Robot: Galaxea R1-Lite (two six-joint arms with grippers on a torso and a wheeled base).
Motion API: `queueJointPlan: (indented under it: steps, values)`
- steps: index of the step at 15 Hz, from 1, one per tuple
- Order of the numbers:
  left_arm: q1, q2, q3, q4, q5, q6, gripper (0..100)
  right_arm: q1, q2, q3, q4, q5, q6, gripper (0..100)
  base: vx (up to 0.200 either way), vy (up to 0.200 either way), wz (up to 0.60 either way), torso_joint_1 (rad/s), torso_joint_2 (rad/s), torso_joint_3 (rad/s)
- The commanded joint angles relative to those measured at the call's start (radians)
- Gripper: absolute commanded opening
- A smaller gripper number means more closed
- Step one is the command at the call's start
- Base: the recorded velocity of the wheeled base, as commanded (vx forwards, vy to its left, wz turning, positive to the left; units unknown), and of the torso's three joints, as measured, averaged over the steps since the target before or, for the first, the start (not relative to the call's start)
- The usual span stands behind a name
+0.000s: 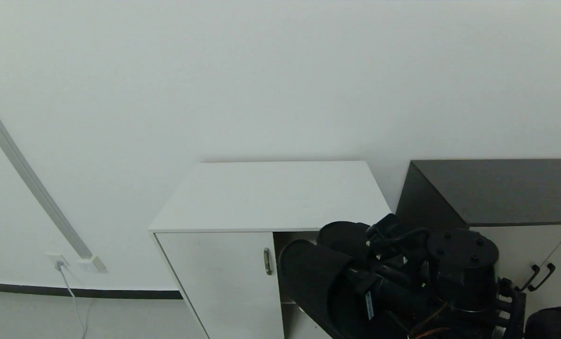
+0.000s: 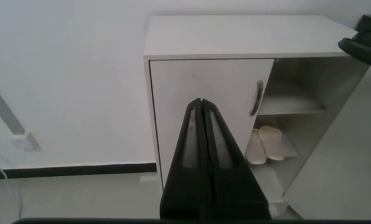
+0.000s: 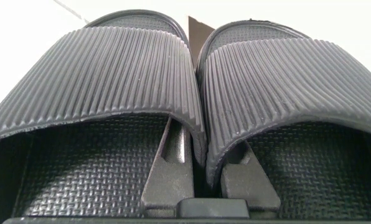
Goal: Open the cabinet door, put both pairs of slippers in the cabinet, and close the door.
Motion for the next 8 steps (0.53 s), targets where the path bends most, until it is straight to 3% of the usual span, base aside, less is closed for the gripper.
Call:
queueJointPlan:
  steps: [1, 8]
  values:
    - [0.0, 0.001, 0.0, 0.0, 0.0, 0.0, 0, 0.001, 0.019, 0.006, -0.005, 0.0, -0.001, 0, 0.0, 0.0, 0.0, -0.159, 0.36, 0.203]
    - [0.001, 0.001, -0.001, 0.0, 0.0, 0.0, 0, 0.003, 0.019, 0.012, -0.005, 0.002, -0.001, 0, 0.0, 0.0, 0.0, -0.183, 0.43, 0.241]
